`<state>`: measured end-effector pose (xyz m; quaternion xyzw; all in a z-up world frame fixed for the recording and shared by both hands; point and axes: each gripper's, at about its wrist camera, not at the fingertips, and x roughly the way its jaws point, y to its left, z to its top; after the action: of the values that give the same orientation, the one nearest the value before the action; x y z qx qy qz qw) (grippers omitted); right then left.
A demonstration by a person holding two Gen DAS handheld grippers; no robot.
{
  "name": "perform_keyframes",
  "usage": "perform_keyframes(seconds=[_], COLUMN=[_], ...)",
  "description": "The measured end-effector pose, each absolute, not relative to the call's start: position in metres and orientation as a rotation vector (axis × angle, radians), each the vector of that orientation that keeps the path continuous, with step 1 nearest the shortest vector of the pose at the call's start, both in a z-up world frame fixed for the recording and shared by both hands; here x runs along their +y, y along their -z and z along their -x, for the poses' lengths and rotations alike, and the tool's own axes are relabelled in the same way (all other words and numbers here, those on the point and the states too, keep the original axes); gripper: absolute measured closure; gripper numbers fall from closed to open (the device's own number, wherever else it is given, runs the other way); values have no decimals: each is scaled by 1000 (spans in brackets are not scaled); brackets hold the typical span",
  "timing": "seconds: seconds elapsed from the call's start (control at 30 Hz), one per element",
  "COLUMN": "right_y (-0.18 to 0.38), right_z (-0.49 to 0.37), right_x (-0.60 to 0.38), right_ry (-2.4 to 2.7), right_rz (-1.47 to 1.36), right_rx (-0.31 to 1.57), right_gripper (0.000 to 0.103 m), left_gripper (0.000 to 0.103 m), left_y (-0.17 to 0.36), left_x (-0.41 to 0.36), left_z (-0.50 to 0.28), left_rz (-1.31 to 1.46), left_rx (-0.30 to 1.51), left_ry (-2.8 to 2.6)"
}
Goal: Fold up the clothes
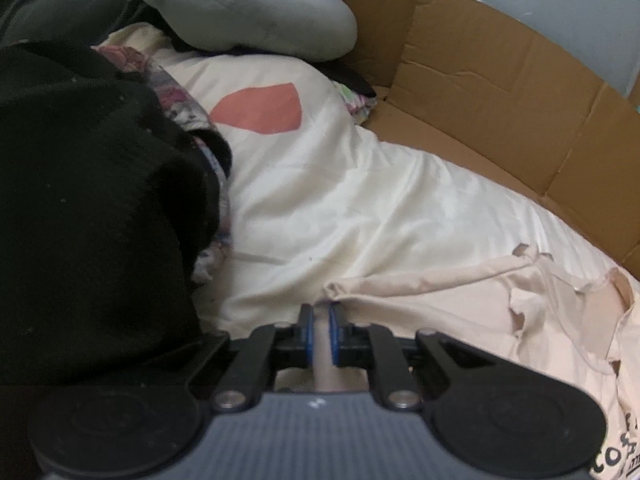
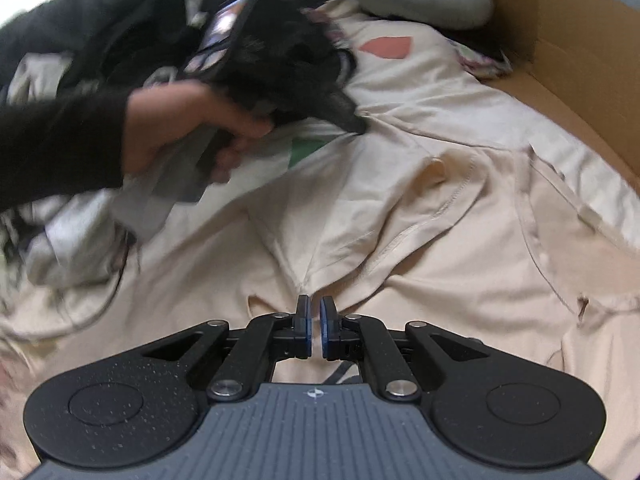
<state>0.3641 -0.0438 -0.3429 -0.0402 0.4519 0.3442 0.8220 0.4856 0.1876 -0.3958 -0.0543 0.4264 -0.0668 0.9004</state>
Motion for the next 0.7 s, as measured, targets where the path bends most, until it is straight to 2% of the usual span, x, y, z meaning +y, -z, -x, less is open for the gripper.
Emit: perform_keyframes(seconds=[0.4, 0.6, 0.67, 0.7], right_y=[352, 360, 364, 366], right_z=[-418, -428, -428, -427], right_x=[-52, -55, -58, -59], right_ry=[-603, -570, -564, -562], right_rz=[-110, -146, -158, -163], right_rx=[967, 961, 953, 951], right_gripper=[99, 99, 99, 99], left_gripper=[91, 90, 86, 81], left_y=[355, 351, 355, 358], left_x=[158, 129, 117, 112], left_z=[-445, -426, -421, -419], left_rz=[158, 190, 164, 144], left_rx=[843, 881, 902, 913], left_ry=[270, 362, 379, 382])
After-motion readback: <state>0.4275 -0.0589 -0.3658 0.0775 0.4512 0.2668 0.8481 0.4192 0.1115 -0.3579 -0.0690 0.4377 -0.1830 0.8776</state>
